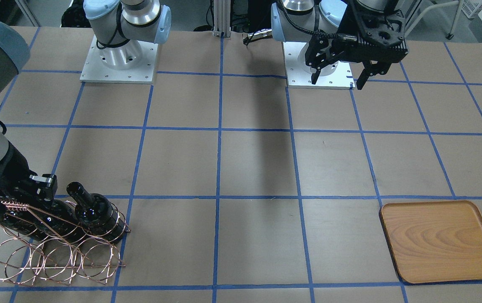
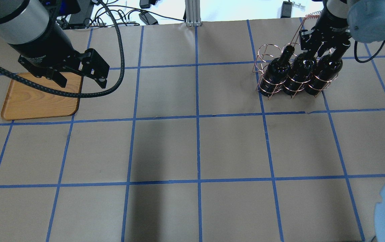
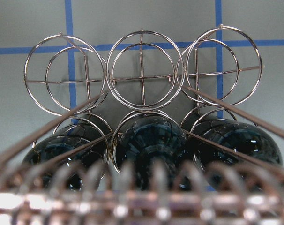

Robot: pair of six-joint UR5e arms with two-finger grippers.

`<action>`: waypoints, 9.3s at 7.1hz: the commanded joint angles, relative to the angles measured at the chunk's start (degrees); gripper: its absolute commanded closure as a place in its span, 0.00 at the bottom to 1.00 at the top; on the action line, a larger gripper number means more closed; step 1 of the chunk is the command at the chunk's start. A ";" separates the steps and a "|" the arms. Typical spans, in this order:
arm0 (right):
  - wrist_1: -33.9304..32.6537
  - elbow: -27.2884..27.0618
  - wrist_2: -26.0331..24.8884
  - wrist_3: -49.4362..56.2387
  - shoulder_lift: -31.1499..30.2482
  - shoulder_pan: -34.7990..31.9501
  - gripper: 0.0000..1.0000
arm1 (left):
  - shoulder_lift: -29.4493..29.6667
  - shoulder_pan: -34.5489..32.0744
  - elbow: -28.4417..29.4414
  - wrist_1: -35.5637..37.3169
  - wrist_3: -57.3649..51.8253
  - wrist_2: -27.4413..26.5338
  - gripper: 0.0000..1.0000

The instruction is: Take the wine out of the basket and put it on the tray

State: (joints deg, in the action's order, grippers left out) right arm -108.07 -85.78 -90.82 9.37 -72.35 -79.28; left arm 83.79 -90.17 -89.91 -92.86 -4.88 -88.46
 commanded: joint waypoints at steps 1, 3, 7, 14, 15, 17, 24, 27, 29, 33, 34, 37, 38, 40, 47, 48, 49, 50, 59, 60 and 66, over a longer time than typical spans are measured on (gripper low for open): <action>1.11 0.00 -0.41 0.04 -0.07 0.00 0.51 | 0.06 0.00 0.00 -0.04 0.05 -0.05 0.00; 1.11 0.26 -0.33 0.12 0.01 0.00 0.74 | -0.11 0.00 0.00 -0.04 -0.04 -0.05 0.00; 1.55 1.41 0.11 0.48 0.01 0.00 0.92 | -0.03 0.00 0.00 -0.04 -0.04 -0.05 0.00; 0.07 1.32 0.55 0.65 0.01 0.00 0.10 | -0.03 0.00 -0.09 -0.04 -0.39 -0.05 0.00; -0.81 1.32 0.55 0.65 0.27 0.00 0.15 | -0.11 0.00 -0.09 -0.04 -0.39 -0.05 0.00; -1.35 1.23 0.55 0.56 0.45 0.00 0.18 | -0.03 0.00 -0.09 -0.04 -0.39 -0.05 0.00; -1.62 1.23 -0.06 -0.05 1.07 0.00 0.62 | -0.11 0.00 -0.09 -0.04 -0.22 -0.05 0.00; -0.91 1.23 -0.06 -0.05 0.89 0.00 0.74 | -0.11 0.00 -0.09 -0.04 -0.30 -0.05 0.00; 0.22 1.41 0.03 -0.05 0.46 0.00 1.00 | -0.11 0.00 -0.09 -0.04 -0.39 -0.05 0.00; 8.73 4.91 -0.15 0.47 -2.61 0.00 1.00 | -0.20 0.00 -0.09 -0.12 -0.48 -0.13 0.00; 11.28 5.79 -0.15 0.65 -3.84 0.00 1.00 | -0.03 0.00 -0.09 -0.04 -0.39 -0.05 0.00; 14.20 7.38 -0.06 2.49 -4.29 -0.09 1.00 | -0.11 0.00 -0.09 -0.04 -0.48 -0.05 0.00; 14.03 7.38 -0.06 3.11 -3.77 -0.09 1.00 | -0.20 0.00 -0.09 -0.12 -0.48 -0.13 0.00; 13.50 7.38 -0.06 4.69 -3.24 -0.09 1.00 | -0.20 0.00 -0.09 -0.12 -0.57 -0.13 0.00; 8.33 7.21 -0.24 11.97 1.50 0.00 1.00 | -0.11 0.00 -0.18 -0.12 -0.57 -0.05 0.00; 7.88 7.12 -0.15 11.90 2.20 -0.09 1.00 | -0.20 0.00 -0.09 -0.12 -0.57 -0.13 0.00; 7.79 7.03 -0.15 11.73 2.65 0.00 0.90 | -0.11 0.00 -0.09 -0.12 -0.57 -0.05 0.00; 7.79 6.77 -0.24 11.73 2.74 -0.09 0.74 | -0.20 0.00 -0.18 -0.12 -0.57 -0.13 0.00; 8.40 6.59 -1.38 11.20 3.09 0.00 0.42 | -0.11 0.00 -0.18 -0.12 -0.48 -0.05 0.00; 9.10 6.59 -1.38 11.11 3.00 0.00 0.42 | -0.20 0.00 -0.09 -0.12 -0.57 -0.05 0.00; 11.39 6.59 -2.25 11.02 2.74 0.00 0.45 | -0.20 0.00 -0.18 -0.12 -0.57 -0.14 0.00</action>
State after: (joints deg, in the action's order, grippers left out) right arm -96.87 -79.19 -92.45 20.42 -69.60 -79.28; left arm 83.62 -90.17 -90.09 -92.99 -5.45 -88.57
